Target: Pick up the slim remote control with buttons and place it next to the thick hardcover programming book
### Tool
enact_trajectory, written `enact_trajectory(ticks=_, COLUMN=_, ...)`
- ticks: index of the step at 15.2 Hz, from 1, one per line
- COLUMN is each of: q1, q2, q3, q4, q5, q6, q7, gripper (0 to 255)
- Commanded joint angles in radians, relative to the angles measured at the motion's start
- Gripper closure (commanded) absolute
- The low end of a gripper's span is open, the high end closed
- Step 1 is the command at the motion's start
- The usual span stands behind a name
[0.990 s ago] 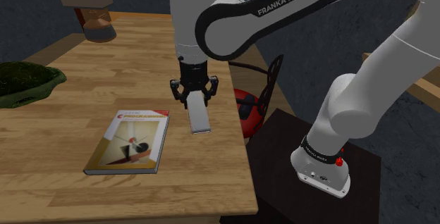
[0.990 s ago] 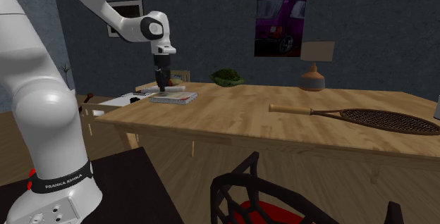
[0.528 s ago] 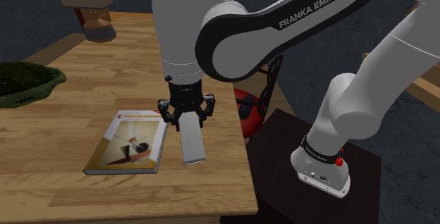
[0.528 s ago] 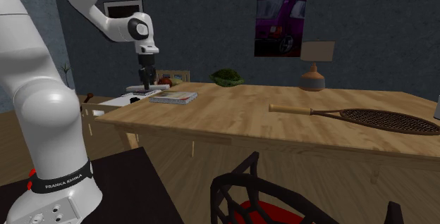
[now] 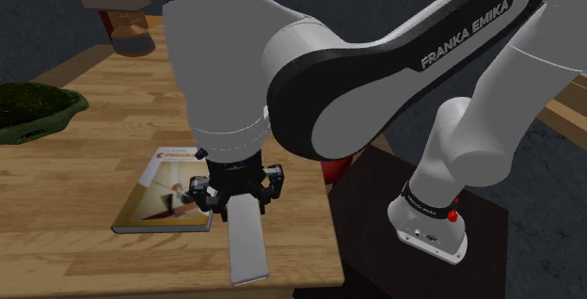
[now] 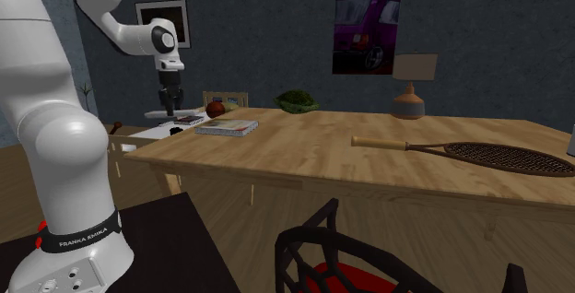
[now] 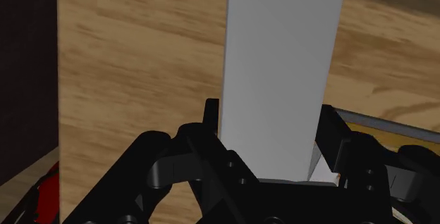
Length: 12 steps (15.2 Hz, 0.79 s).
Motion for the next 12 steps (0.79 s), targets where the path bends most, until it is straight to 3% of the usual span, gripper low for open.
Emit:
enact_trajectory(ticks=1, q1=0.006, q2=0.025, q3=0.018, q4=0.008, q5=-0.014, q6=0.014, q7=0.033, gripper=255)
enact_trajectory(ticks=12, q1=0.005, q2=0.113, q3=0.035, q4=-0.072, q5=-0.075, q6=0.164, q7=0.081, gripper=255)
